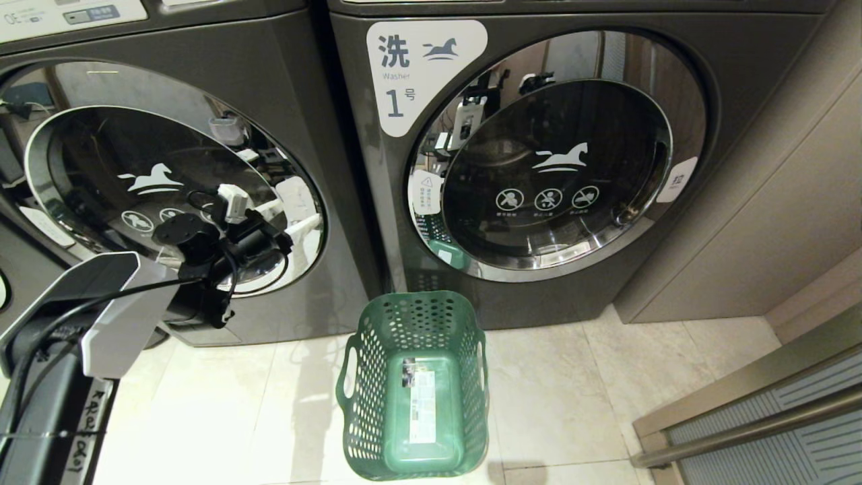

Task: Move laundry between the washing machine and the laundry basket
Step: Open the lid of the washing machine

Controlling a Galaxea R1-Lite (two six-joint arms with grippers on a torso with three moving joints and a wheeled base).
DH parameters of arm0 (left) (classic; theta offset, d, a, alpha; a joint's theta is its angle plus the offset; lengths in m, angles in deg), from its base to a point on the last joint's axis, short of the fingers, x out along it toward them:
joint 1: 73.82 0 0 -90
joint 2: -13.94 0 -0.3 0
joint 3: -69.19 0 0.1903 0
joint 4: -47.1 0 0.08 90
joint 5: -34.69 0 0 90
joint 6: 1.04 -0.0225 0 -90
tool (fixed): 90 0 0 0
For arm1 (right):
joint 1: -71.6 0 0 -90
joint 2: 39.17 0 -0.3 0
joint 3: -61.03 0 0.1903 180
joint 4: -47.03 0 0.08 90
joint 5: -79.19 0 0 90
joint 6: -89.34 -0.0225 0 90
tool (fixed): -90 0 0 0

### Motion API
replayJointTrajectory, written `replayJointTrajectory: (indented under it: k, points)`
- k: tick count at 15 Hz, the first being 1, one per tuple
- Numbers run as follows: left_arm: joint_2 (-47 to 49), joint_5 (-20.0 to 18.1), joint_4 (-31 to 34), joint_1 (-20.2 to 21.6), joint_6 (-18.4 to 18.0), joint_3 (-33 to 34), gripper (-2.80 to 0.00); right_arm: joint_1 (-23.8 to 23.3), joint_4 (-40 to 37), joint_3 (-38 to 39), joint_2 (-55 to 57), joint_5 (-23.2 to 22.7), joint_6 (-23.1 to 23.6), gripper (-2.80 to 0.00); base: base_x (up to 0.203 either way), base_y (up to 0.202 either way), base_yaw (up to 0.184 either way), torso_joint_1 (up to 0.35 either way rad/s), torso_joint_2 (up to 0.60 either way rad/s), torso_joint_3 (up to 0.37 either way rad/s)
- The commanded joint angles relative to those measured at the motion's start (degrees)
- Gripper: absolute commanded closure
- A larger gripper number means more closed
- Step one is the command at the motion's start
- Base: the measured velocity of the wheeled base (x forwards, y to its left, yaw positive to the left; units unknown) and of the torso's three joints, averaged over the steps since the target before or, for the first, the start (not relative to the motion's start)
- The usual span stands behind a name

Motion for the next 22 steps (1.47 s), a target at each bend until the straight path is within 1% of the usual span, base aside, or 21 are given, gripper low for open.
replayJointTrajectory:
  k: [1, 5, 9, 11, 13, 16, 18, 20, 22]
  points:
    - [0.47, -0.33, -1.48, 0.22, 0.07, 0.10, -2.80, 0.02, 0.06, 0.00, 0.09, 0.01, -0.01, 0.00, 0.000, 0.000, 0.000, 0.000, 0.00, 0.000]
    - [0.90, -0.26, -3.88, 0.48, 0.07, 0.62, -2.80, 0.02, -0.01, 0.00, 0.06, 0.01, -0.01, 0.00, 0.000, 0.000, 0.000, 0.000, 0.00, 0.000]
    - [0.64, -0.63, -8.17, 0.48, 0.26, 4.30, -2.80, 0.02, -0.02, 0.00, 0.08, 0.01, -0.01, 0.00, 0.000, 0.000, 0.000, 0.000, 0.00, 0.000]
    - [0.43, -0.77, -9.02, 0.39, 1.02, 5.02, -2.80, 0.02, 0.01, 0.00, 0.04, 0.01, -0.01, 0.00, 0.000, 0.000, 0.000, 0.000, 0.00, 0.000]
    - [0.70, -0.77, -9.02, 0.31, 1.79, 4.60, -2.80, 0.02, 0.06, 0.00, 0.04, 0.01, -0.01, 0.00, 0.000, 0.000, 0.000, 0.000, 0.00, 0.000]
    - [1.41, -0.77, -8.91, 0.13, 1.83, 4.21, -2.80, 0.02, 0.02, 0.00, 0.01, 0.01, -0.01, 0.00, 0.000, 0.000, 0.000, 0.000, 0.00, 0.000]
    - [2.13, -0.71, -8.69, 0.13, 1.95, 2.45, -2.80, 0.02, -0.01, 0.00, 0.01, 0.01, -0.01, 0.00, 0.000, 0.000, 0.000, 0.000, 0.00, 0.000]
    - [2.81, -0.90, -8.67, 0.13, 3.51, 0.75, -2.80, 0.02, 0.05, 0.00, 0.00, 0.01, -0.01, 0.00, 0.000, 0.000, 0.000, 0.000, 0.00, 0.000]
    - [2.99, -3.27, -8.65, 0.38, 5.16, -0.38, -2.80, 0.02, 0.06, 0.00, 0.08, 0.01, -0.01, 0.00, 0.000, 0.000, 0.000, 0.000, 0.00, 0.000]
